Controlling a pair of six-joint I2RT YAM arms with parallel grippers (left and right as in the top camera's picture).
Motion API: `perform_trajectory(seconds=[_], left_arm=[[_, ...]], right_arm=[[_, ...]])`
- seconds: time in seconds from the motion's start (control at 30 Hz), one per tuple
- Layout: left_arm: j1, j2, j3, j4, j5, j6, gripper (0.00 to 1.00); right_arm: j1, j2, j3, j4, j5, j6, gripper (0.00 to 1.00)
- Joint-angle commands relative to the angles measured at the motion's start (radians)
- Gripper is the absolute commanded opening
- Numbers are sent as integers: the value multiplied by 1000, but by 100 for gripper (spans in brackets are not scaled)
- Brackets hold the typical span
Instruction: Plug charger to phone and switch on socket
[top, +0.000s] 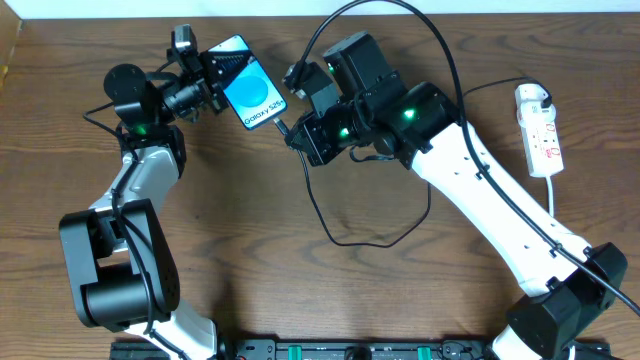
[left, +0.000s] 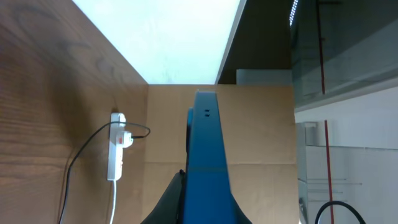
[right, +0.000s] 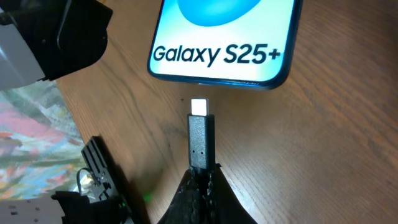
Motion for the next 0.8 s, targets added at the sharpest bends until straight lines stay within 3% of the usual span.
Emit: perform_trajectory(seconds=[0.0,0.77], left_arm=[[-3,-7,19,10,31,17,7],[-26,-7,19,10,44,71,8]], right_arm=[[13,20,2,1,8,15,1],[29,39,1,9,23,58,1]])
